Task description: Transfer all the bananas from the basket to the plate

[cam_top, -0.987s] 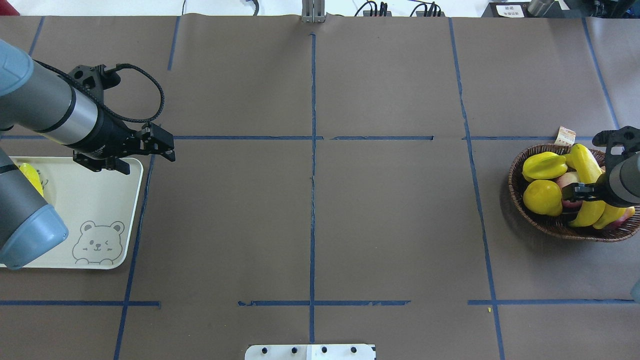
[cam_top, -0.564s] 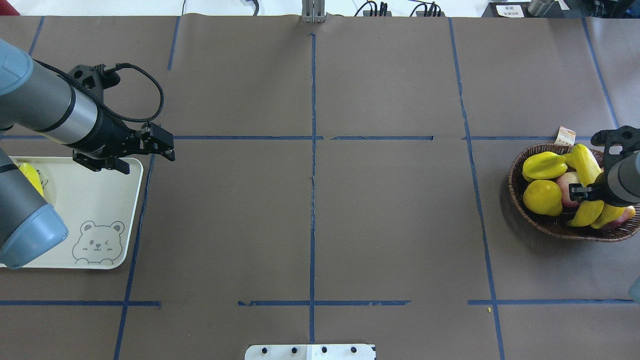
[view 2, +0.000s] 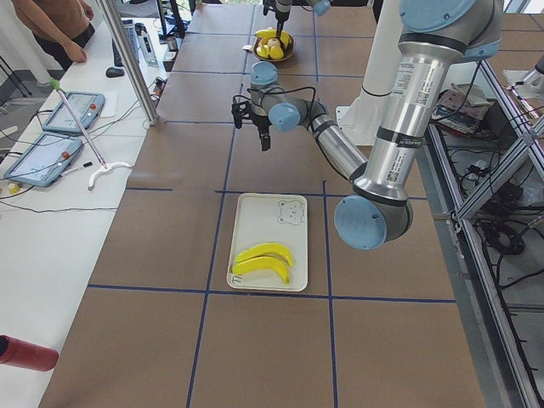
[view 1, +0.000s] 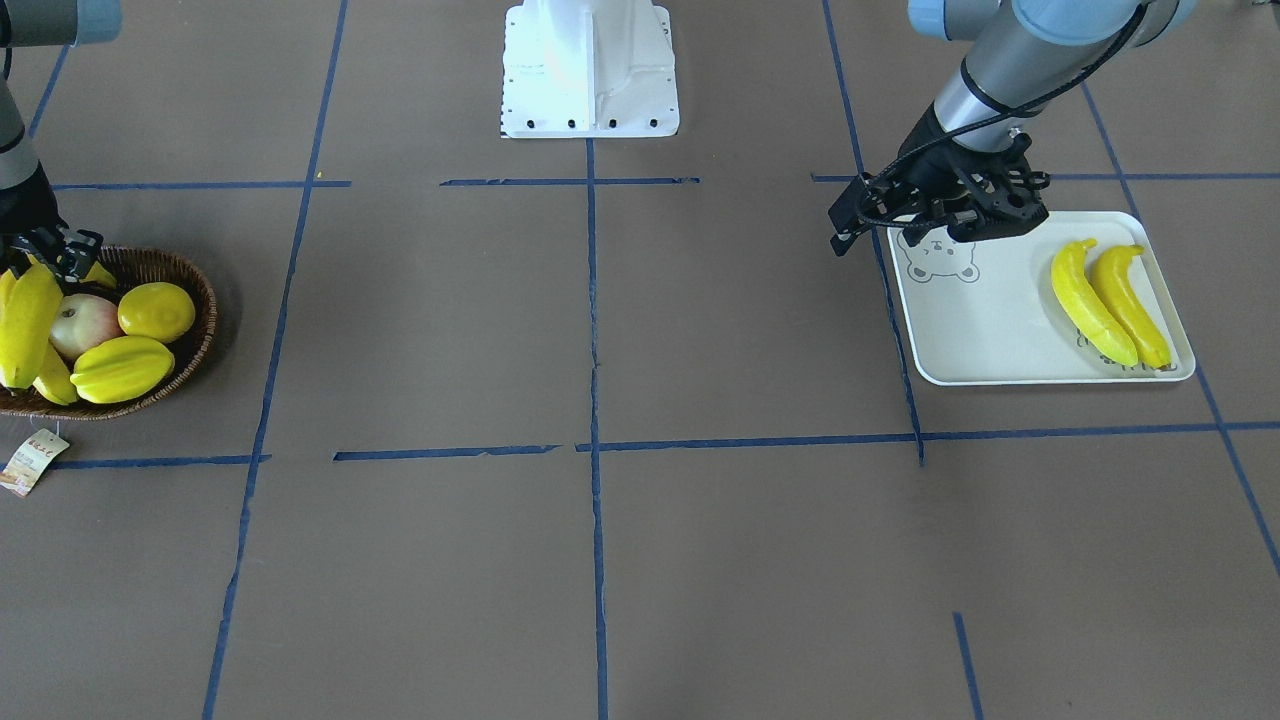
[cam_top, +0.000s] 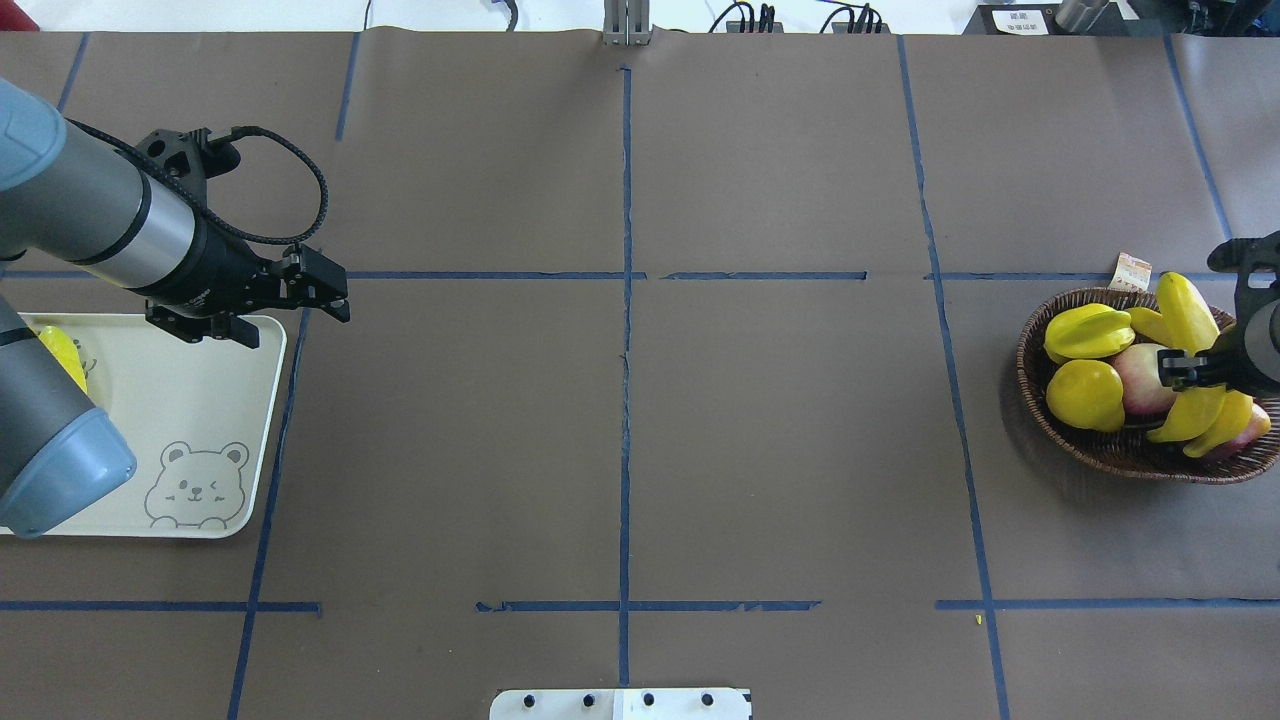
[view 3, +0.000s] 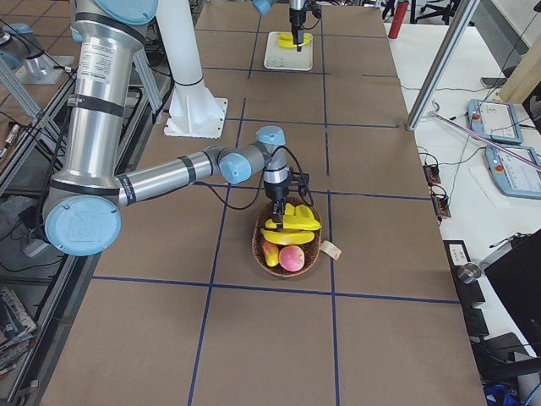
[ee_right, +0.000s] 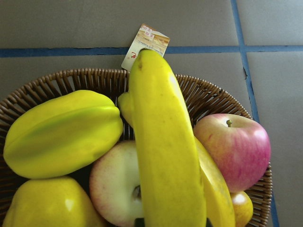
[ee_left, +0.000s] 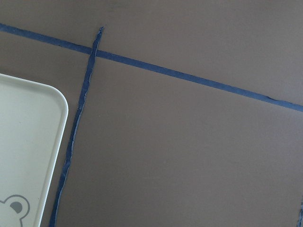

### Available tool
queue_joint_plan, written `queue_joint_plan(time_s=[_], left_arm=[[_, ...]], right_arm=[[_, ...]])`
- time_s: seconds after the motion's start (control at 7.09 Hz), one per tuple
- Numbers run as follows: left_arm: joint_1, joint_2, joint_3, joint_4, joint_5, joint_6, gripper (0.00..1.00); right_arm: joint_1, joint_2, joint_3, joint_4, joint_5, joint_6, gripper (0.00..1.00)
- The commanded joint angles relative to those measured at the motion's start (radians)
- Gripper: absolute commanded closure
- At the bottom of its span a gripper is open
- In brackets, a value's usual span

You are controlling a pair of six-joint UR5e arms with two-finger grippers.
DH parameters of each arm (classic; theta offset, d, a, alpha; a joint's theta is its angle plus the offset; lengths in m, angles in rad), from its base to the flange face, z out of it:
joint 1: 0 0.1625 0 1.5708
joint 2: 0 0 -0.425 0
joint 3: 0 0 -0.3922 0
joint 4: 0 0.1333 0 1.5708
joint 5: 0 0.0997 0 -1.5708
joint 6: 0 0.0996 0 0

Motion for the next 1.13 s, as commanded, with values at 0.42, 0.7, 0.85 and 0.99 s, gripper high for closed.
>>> queue_joint_plan(time_s=[0.42,0.7,0.85,0.99], left_arm=[[0.003,-0.005,0.0,-0.006,-0.002,0.003,0.0],[0.011,-0.026,0.003,-0.015,0.001,0.002,0.0],[0.012,-0.028,0.006,-0.021,0.001,-0.003,0.0],[0.014,-0.056,0.01,-0.056,0.0,-0.05,0.0]], right_arm=[[0.164,0.173,0.195,-0.298,0.355,-0.194,1.0],[0.161,0.367,0.151,-0.295,0.527,-0.182,0.99],[0.128,0.472,0.125,-0.293,0.542,-0.122,0.99],[0.026,0.565,0.105,-0.266,0.492,-0.012,0.99]])
